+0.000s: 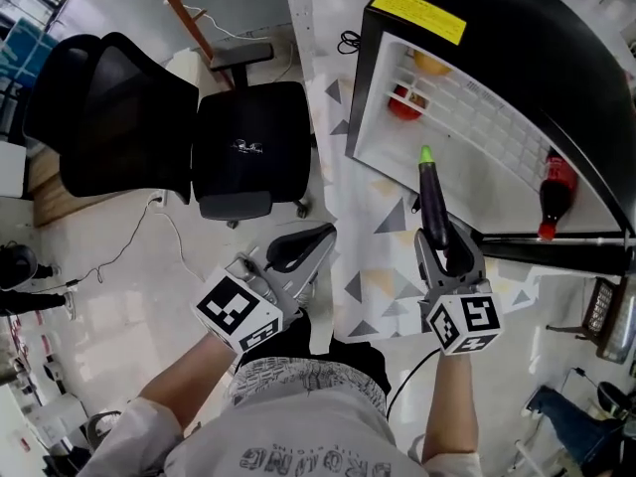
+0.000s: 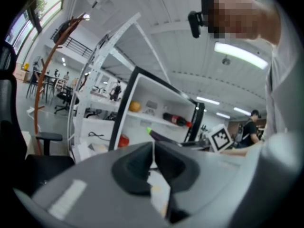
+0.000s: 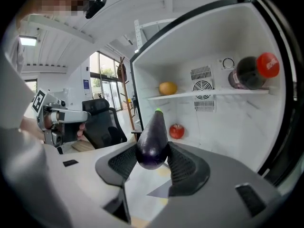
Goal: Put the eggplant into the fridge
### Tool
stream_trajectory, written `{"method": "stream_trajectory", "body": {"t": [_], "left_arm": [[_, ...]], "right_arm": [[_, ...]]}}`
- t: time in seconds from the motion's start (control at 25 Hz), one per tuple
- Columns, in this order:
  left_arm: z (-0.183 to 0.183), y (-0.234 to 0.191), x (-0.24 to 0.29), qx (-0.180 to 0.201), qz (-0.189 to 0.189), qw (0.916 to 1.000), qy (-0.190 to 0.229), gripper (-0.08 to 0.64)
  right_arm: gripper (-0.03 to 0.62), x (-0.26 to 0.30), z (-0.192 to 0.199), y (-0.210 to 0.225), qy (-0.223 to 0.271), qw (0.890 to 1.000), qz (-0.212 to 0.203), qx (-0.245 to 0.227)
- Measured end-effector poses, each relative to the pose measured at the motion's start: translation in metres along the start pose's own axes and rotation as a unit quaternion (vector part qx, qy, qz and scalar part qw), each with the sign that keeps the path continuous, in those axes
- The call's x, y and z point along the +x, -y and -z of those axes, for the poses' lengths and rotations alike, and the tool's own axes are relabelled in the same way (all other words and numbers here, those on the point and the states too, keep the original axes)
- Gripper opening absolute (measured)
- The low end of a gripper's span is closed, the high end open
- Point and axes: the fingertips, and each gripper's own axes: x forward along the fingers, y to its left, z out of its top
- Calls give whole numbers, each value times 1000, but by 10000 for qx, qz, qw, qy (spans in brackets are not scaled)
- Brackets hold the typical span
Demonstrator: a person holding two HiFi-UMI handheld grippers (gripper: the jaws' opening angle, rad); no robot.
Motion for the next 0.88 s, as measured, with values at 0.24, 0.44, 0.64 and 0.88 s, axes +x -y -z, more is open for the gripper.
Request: {"method": "stream_trajectory", "body": {"t": [0.24, 0.44, 0.64, 0.88], "left_arm": [[9, -8, 10, -113, -329, 9994, -21, 14], [18, -13, 15, -267, -571, 9980, -22, 14], [27, -15, 23, -398, -675, 9969, -6, 14], [34, -15, 32, -402, -659, 9970, -5, 14]], "right_arm": [[193, 26, 8, 26, -153, 9996, -105, -195], [193, 48, 15, 37, -292, 9987, -254, -327], [193, 69, 22, 46, -392, 9976, -356, -448], [193, 91, 30, 60, -479, 9964, -388, -586]]}}
